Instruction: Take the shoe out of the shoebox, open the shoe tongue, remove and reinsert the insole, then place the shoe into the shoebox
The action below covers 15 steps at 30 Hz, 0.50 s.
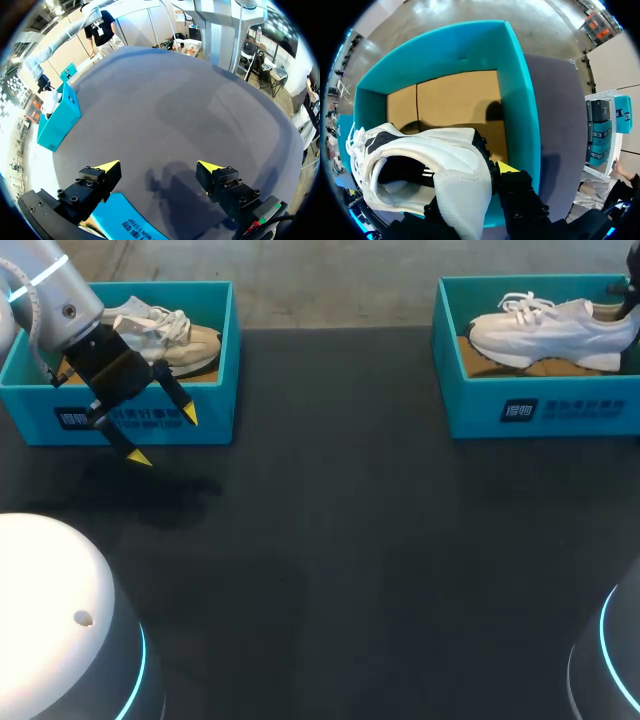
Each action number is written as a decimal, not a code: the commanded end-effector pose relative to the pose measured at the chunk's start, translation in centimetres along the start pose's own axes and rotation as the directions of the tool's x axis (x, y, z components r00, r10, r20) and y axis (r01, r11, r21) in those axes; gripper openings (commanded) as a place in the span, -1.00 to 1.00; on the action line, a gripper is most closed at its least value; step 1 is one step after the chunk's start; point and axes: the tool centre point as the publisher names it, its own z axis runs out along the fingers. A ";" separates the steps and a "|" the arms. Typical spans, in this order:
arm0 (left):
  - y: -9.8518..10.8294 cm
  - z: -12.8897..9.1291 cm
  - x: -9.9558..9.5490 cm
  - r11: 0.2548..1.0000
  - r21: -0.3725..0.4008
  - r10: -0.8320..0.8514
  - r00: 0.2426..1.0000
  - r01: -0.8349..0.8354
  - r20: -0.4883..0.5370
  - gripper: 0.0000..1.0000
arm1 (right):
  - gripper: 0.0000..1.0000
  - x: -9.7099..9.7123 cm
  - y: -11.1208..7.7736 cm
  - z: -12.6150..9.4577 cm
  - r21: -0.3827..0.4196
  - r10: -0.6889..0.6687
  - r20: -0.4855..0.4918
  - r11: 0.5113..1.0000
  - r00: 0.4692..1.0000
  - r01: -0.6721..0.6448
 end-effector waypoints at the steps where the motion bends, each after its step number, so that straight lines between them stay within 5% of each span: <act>1: 0.0 0.0 -0.1 1.000 -0.001 0.000 1.000 0.000 -0.004 1.00 | -1.00 -0.2 0.3 0.4 0.003 -0.002 -0.003 1.000 1.000 0.002; 15: 0.0 0.0 -0.1 1.000 -0.001 0.000 1.000 0.000 -0.004 1.00 | -1.00 -1.6 -0.8 1.5 0.007 0.013 0.009 1.000 1.000 -0.013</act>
